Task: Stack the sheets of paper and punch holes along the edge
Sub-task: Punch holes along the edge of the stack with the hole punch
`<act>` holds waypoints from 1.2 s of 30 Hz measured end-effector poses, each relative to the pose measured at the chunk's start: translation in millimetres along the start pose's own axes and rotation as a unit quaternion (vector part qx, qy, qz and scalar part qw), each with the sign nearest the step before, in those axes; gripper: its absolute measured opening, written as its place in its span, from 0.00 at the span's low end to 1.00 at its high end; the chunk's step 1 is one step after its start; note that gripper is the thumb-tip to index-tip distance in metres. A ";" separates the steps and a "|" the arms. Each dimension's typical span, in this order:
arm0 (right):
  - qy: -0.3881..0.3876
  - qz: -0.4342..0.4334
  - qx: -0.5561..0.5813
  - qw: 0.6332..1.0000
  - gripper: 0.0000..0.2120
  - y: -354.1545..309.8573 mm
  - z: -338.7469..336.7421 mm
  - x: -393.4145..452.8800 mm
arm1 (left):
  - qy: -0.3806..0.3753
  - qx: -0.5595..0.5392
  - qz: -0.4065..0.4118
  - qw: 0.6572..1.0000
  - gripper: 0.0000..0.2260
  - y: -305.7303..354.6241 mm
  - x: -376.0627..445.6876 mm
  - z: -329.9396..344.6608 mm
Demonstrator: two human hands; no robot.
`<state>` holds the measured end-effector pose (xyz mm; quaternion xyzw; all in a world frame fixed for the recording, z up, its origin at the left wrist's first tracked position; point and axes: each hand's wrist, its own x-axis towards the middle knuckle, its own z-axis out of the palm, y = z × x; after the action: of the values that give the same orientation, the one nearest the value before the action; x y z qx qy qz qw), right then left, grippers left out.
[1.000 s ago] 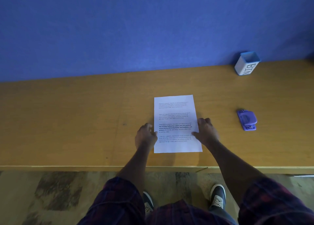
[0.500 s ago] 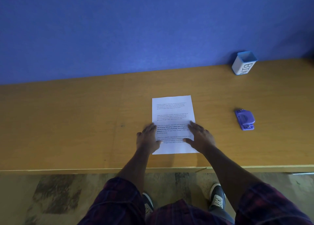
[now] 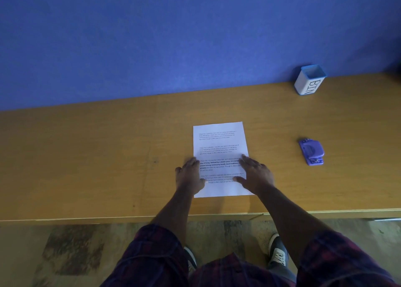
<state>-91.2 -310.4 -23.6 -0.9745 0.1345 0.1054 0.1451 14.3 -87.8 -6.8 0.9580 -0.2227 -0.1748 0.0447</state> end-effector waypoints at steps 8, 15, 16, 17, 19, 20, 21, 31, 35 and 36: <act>0.088 0.025 0.062 0.994 0.28 9.2 -7.8 -6.0 | 0.078 -0.004 0.038 0.996 0.25 25.0 11.6 -7.7; 0.195 0.195 0.169 0.946 0.08 40.3 -21.2 -20.6 | 0.083 0.003 0.169 0.982 0.18 87.3 29.7 -19.3; 0.201 0.231 0.193 0.932 0.08 46.3 -23.8 -22.0 | 0.080 0.006 0.185 0.979 0.18 97.7 32.6 -20.6; 0.205 0.262 0.213 0.918 0.08 52.8 -26.4 -22.9 | 0.078 0.008 0.199 0.977 0.19 108.1 35.7 -21.5; 0.207 0.306 0.236 0.899 0.08 67.0 -29.7 -24.6 | 0.067 0.014 0.225 0.972 0.20 128.9 41.5 -22.2; 0.204 0.323 0.239 0.893 0.09 74.3 -31.0 -25.3 | 0.057 0.019 0.237 0.970 0.21 139.2 44.3 -21.8; 0.201 0.339 0.237 0.888 0.09 81.6 -32.3 -26.4 | 0.046 0.024 0.249 0.967 0.22 149.0 46.8 -20.8; 0.275 0.374 0.232 0.855 0.13 129.4 -58.4 -32.4 | 0.000 0.050 0.313 0.949 0.34 231.3 71.4 -14.1; 0.287 0.371 0.236 0.851 0.21 146.3 -64.1 -28.0 | 0.001 0.040 0.322 0.946 0.34 260.5 80.2 -11.6; 0.270 0.373 0.232 0.857 0.25 150.9 -65.0 -26.4 | -0.005 0.042 0.320 0.947 0.35 267.8 82.6 -10.2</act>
<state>-149.3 -463.5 5.3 -0.7799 0.5421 -0.1500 0.2745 -22.8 -364.4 20.5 0.8365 -0.5248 -0.1467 0.0573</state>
